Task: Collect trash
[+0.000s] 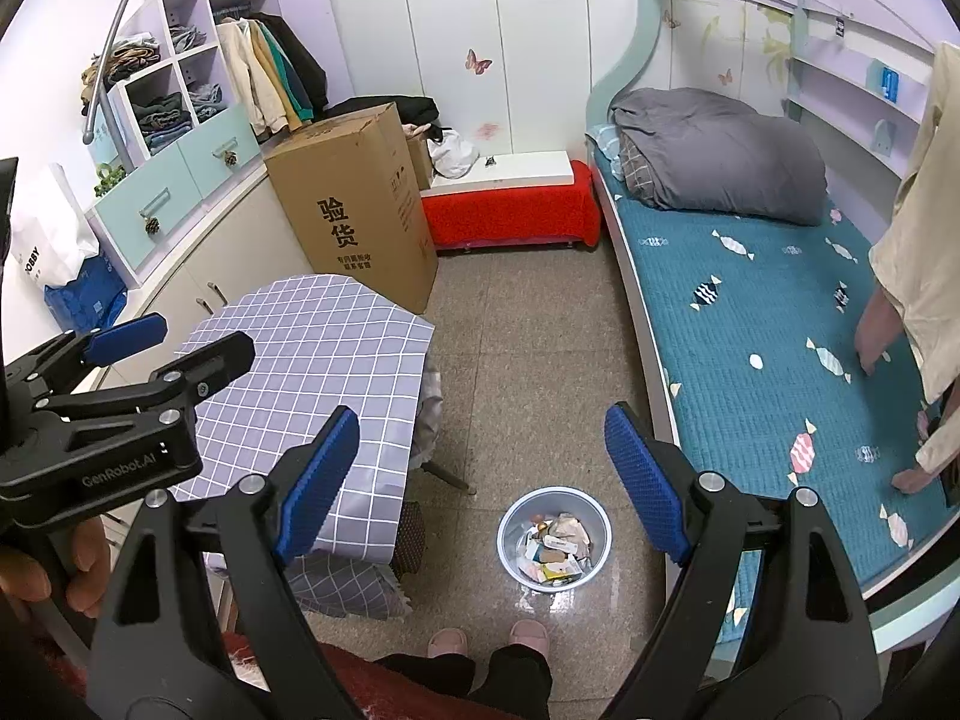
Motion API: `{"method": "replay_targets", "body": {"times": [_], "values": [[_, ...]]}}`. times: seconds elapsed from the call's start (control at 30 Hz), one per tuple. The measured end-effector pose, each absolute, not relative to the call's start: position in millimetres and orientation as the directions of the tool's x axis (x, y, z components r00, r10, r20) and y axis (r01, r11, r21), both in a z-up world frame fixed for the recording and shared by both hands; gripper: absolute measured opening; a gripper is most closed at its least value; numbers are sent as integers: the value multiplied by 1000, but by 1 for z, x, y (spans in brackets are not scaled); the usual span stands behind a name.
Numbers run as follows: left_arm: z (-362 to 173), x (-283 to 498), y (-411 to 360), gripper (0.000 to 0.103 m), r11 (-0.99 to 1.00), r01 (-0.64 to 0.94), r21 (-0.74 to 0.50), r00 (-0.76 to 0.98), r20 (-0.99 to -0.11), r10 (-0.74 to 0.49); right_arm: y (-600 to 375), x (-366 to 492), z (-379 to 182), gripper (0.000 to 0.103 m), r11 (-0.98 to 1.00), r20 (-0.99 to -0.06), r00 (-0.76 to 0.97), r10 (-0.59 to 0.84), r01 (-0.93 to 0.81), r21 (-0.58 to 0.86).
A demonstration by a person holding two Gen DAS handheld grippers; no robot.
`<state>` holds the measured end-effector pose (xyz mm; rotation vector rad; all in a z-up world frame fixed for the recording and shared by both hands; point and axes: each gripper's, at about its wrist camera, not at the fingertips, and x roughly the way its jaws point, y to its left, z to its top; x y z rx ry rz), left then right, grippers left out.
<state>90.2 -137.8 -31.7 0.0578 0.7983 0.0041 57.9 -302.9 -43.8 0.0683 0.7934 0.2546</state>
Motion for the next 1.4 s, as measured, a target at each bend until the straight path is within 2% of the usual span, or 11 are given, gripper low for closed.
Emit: {"method": "replay_targets", "body": {"times": [1.4], "values": [[-34, 96, -131, 85, 998, 14, 56, 692, -722, 31, -299, 62, -46, 83, 966, -704, 663, 254, -202, 158]]}}
